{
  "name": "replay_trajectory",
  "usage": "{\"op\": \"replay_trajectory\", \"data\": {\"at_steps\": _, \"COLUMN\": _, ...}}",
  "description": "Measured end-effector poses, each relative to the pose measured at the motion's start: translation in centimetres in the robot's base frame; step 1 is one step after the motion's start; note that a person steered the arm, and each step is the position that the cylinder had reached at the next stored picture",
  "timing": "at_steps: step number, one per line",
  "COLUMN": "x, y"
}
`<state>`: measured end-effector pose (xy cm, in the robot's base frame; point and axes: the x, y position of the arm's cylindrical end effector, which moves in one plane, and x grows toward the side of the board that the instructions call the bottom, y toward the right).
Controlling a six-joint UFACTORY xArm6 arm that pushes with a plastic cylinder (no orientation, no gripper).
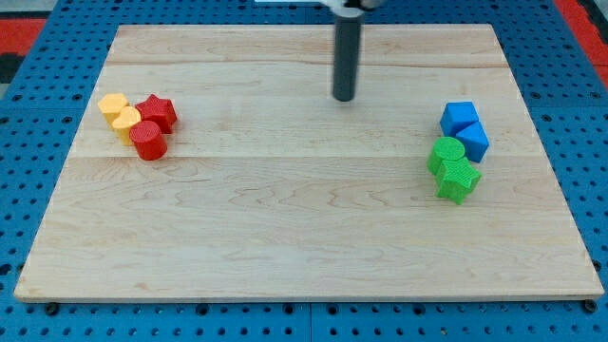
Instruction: Separate the blue triangle from the group of blocks
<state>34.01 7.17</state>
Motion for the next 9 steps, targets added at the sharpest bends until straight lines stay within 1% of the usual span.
{"op": "replay_trajectory", "data": {"at_steps": 2, "x": 0.0, "y": 11.0}}
{"op": "replay_trajectory", "data": {"at_steps": 3, "x": 2.0, "y": 15.4}}
{"op": "replay_trajectory", "data": {"at_steps": 4, "x": 6.0, "y": 17.0}}
{"op": "replay_trajectory", "data": {"at_steps": 5, "x": 8.0, "y": 16.9}}
{"op": "replay_trajectory", "data": {"at_steps": 6, "x": 9.3, "y": 15.0}}
{"op": "replay_trajectory", "data": {"at_steps": 7, "x": 9.6, "y": 10.3}}
{"op": "replay_trajectory", "data": {"at_steps": 8, "x": 9.4, "y": 5.7}}
{"op": "replay_trajectory", "data": {"at_steps": 9, "x": 7.1, "y": 5.2}}
